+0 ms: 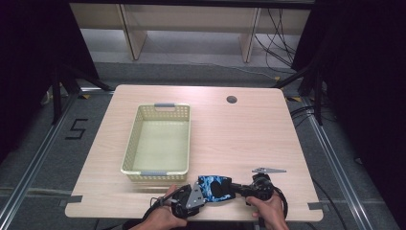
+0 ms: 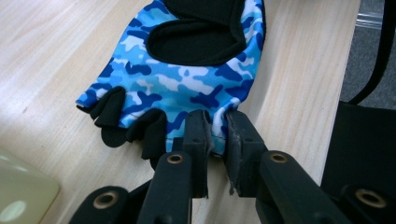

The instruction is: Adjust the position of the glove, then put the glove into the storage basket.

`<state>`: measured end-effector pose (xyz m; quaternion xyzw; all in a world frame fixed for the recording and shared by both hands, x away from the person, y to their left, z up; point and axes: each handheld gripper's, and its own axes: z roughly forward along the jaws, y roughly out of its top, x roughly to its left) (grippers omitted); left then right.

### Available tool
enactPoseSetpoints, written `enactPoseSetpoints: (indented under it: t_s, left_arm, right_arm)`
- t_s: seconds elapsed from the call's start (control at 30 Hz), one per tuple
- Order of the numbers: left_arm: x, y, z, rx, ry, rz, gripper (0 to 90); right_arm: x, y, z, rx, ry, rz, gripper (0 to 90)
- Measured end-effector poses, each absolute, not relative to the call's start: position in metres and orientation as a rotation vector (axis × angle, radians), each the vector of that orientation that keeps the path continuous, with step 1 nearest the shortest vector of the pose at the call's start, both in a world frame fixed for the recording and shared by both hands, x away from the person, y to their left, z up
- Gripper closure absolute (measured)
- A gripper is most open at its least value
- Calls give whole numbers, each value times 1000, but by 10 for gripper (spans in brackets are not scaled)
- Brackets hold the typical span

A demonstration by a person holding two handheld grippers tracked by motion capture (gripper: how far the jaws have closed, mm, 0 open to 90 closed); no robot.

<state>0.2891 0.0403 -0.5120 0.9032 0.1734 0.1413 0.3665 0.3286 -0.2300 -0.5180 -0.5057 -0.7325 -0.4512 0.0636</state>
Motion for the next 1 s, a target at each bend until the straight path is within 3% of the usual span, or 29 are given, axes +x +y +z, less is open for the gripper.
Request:
enactPoseSetpoints:
  t_s: [0.7,1.0]
  left_arm:
    - [285,42,-502,2297,428,386,809]
    - [280,48,-489,2272,420,394,809]
  right_arm:
    - [323,-232,-509,-1481,-2233,-1452,869]
    - [313,-231,-491,-1433,-2226,-1533,870]
